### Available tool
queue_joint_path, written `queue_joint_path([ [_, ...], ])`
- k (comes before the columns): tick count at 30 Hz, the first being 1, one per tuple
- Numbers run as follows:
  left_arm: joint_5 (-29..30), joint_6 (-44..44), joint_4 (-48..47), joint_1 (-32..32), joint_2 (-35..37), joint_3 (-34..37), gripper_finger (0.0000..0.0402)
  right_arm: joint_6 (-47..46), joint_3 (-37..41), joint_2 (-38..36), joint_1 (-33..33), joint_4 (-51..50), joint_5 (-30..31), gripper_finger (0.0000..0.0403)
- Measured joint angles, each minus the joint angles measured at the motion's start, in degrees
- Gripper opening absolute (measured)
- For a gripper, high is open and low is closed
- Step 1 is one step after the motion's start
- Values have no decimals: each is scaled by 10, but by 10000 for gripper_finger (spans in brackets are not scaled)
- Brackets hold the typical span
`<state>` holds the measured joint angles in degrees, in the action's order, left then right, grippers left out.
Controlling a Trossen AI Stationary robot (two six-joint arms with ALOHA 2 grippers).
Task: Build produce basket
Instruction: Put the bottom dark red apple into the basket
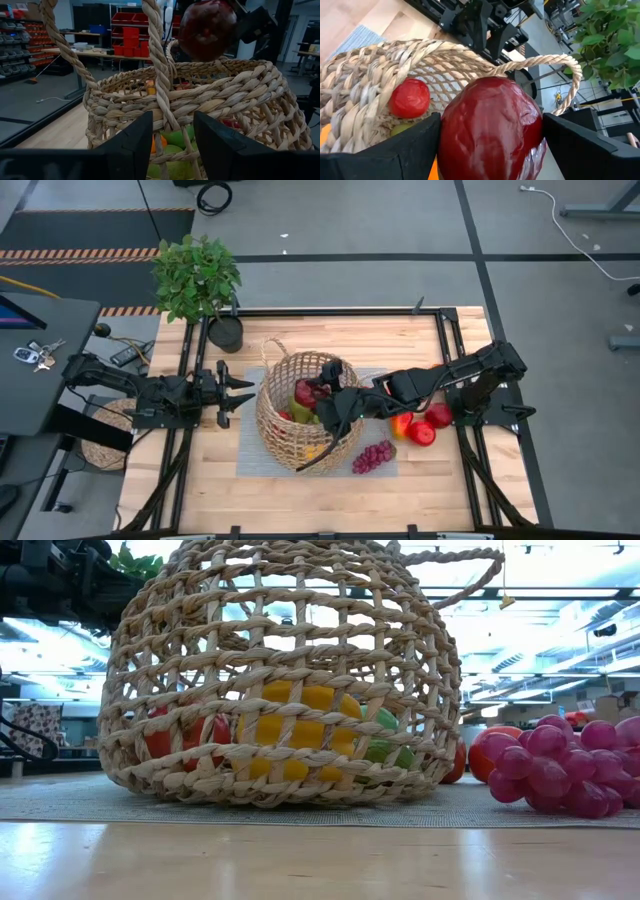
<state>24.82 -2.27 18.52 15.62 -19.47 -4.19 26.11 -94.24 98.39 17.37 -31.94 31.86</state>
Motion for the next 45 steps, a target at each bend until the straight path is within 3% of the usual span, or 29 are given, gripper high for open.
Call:
queue_joint_path([
  [23, 0, 0, 0, 0, 0, 0, 148, 11, 0, -2, -4, 2, -1, 346],
  [30, 0, 0, 0, 0, 0, 0, 151, -4, 0, -2, -37, -3, -40, 346],
  [34, 0, 0, 0, 0, 0, 0, 152, -11, 0, -2, -70, -3, -92, 346],
  [41, 0, 0, 0, 0, 0, 0, 148, -107, 22, 0, -148, 2, -244, 346],
  [45, 0, 0, 0, 0, 0, 0, 152, -162, 57, 0, -179, 20, -289, 346],
])
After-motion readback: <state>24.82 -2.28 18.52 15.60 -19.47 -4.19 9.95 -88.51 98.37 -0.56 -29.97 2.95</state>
